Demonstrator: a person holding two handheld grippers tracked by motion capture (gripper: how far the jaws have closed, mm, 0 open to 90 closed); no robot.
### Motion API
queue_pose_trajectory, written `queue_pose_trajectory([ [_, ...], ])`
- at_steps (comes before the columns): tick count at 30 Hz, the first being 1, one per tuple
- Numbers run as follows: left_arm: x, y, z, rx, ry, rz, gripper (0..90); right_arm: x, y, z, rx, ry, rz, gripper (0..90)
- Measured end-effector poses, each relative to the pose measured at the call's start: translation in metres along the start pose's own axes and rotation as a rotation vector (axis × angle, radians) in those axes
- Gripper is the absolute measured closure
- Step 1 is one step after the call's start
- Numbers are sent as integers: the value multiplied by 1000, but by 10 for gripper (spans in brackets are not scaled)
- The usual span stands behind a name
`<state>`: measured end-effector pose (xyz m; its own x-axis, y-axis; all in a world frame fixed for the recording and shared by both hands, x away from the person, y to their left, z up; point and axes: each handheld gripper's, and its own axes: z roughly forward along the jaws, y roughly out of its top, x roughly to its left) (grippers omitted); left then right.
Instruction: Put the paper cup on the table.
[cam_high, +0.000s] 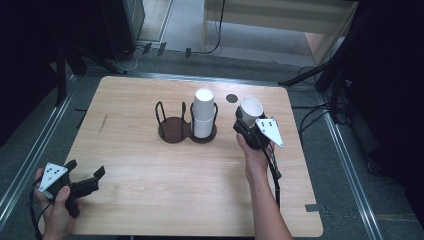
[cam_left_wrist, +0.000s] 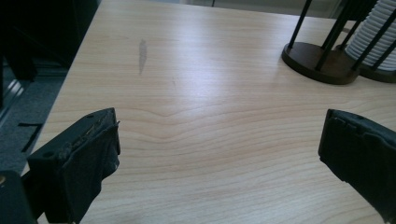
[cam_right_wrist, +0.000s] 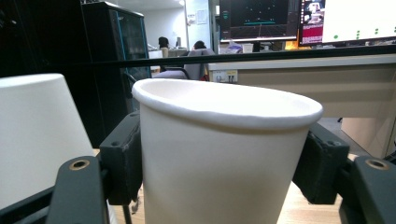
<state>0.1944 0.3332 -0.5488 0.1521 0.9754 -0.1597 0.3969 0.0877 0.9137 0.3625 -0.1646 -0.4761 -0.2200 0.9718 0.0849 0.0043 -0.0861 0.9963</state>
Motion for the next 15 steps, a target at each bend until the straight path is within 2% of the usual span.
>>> queue_pose_trajectory([
  [2, 2, 0, 0, -1, 0, -3, 0, -2, -4, 4, -1, 1, -1, 289],
  [5, 2, 0, -1, -1, 14, 14, 0, -7, -10, 11, 15, -25, -13, 289],
  [7, 4, -1, 0, -4, 11, 3, 0, -10, -15, 17, 28, -38, -13, 290],
  [11, 4, -2, 2, -14, 9, -10, 0, -13, -24, 26, 44, -32, -43, 299],
  [13, 3, -2, 2, -16, -1, -3, 0, -16, -30, 34, 62, -20, -20, 300],
  [15, 4, -2, 1, -17, -5, -13, 0, -18, -33, 39, 77, -18, -15, 299],
])
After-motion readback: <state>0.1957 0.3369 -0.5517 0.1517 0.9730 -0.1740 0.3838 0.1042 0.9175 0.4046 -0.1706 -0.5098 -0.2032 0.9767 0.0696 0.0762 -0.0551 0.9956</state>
